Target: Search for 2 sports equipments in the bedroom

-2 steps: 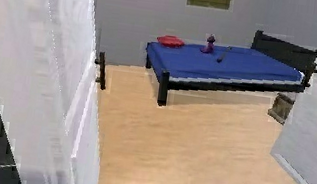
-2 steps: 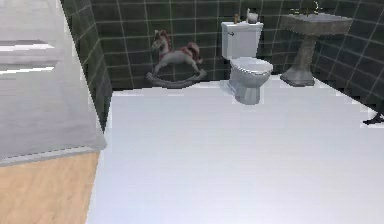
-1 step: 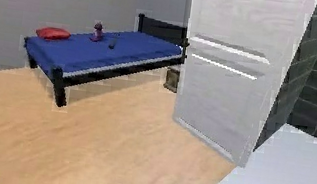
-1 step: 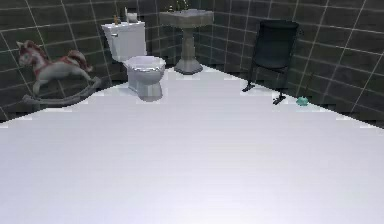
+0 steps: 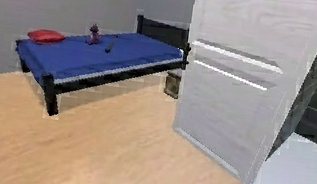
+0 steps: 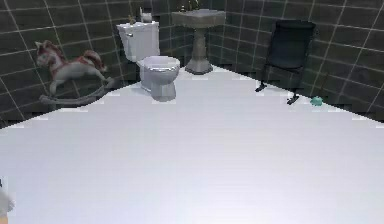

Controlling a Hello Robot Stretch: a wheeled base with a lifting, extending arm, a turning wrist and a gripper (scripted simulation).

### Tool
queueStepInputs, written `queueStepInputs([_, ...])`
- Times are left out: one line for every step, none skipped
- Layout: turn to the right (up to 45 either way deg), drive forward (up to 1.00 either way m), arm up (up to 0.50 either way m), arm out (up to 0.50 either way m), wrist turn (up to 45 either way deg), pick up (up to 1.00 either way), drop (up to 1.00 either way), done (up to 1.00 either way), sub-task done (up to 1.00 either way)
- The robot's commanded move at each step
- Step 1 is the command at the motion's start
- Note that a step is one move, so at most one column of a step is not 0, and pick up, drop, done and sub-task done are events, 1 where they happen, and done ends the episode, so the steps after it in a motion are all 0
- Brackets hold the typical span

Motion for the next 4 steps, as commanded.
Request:
queueStepInputs([45.0,0.00,0.00,0.00,0.0,0.00,0.00,0.00,0.00])
queueStepInputs([45.0,0.00,0.00,0.00,0.0,0.00,0.00,0.00,0.00])
queueStepInputs([0.0,0.15,0.00,0.00,0.0,0.00,0.00,0.00,0.00])
queueStepInputs([-45.0,0.00,0.00,0.00,0.0,0.00,0.00,0.00,0.00])
